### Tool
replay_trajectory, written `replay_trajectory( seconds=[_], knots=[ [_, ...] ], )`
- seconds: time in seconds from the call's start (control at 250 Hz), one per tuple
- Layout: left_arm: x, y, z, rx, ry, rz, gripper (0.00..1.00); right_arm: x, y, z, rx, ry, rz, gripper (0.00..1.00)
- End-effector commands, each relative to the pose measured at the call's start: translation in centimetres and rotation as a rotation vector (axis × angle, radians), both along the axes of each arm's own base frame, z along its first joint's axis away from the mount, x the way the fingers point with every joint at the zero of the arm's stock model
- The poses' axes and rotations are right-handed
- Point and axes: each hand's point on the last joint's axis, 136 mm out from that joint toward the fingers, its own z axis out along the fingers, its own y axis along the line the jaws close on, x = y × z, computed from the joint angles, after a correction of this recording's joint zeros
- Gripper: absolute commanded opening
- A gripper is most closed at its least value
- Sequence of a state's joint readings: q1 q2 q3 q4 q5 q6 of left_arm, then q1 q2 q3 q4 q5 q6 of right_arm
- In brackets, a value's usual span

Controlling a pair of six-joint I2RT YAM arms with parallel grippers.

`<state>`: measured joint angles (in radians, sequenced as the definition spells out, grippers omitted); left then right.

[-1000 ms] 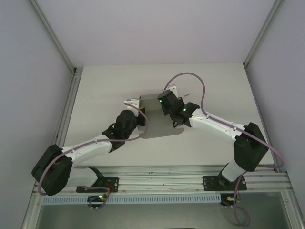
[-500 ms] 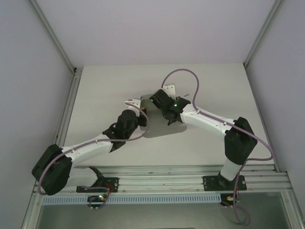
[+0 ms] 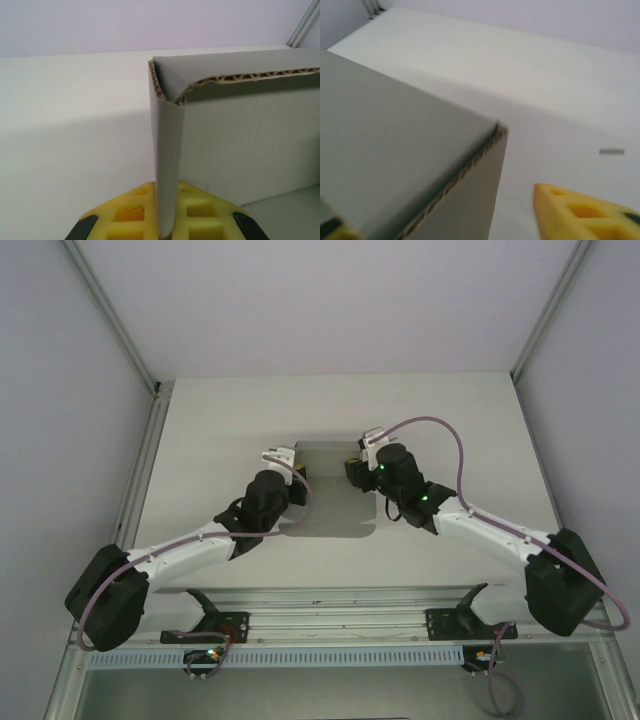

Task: Assemble paper box

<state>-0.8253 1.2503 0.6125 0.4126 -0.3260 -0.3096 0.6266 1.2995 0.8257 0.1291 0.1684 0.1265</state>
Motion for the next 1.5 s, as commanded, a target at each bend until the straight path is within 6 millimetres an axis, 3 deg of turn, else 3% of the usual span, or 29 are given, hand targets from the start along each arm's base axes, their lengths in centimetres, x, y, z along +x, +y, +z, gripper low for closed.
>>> replay_trajectory(
  seconds=[0.0, 0.236, 0.323, 0.491, 0.903, 1.066, 1.182, 1.35, 1.498],
  knots=[
    [0.2, -0.6, 3.5, -0.073, -0.072, -0.009, 0.0, -1.1, 0.7, 4.1, 0.052, -0.078, 0.088, 0.68],
    [0.3, -0.6, 3.3, -0.055, -0.07, -0.005, 0.0, -3.3, -2.0, 6.1, 0.107, -0.103, 0.034, 1.0],
    [0.3, -0.5, 3.3, -0.038, -0.068, -0.003, 0.0, -4.1, -3.3, 6.7, 0.148, -0.102, -0.006, 1.0],
    [0.0, -0.5, 3.3, 0.0, -0.057, -0.029, 0.0, -4.8, -7.5, 7.1, 0.206, -0.057, -0.218, 1.0],
    [-1.7, -1.1, 2.3, 0.045, 0.057, -0.276, 0.0, -7.7, -8.3, 4.1, 0.157, 0.117, -0.202, 1.0],
    [-0.8, 1.8, 2.2, 0.182, 0.081, -0.17, 0.0, -8.6, -9.7, 2.8, 0.123, 0.133, -0.233, 1.0],
    [-0.4, 3.4, 0.7, 0.327, 0.195, -0.11, 0.0, -8.8, -11.5, 1.3, 0.11, 0.174, -0.317, 1.0],
    [-4.5, 0.7, -2.8, 0.48, 0.358, -0.492, 0.0, -9.5, -12.6, 0.2, 0.063, 0.243, -0.353, 1.0],
    [-8.3, -1.6, -3.1, 0.535, 0.244, -0.879, 0.0, -9.8, -12.4, -0.7, 0.046, 0.267, -0.329, 1.0]
  ],
)
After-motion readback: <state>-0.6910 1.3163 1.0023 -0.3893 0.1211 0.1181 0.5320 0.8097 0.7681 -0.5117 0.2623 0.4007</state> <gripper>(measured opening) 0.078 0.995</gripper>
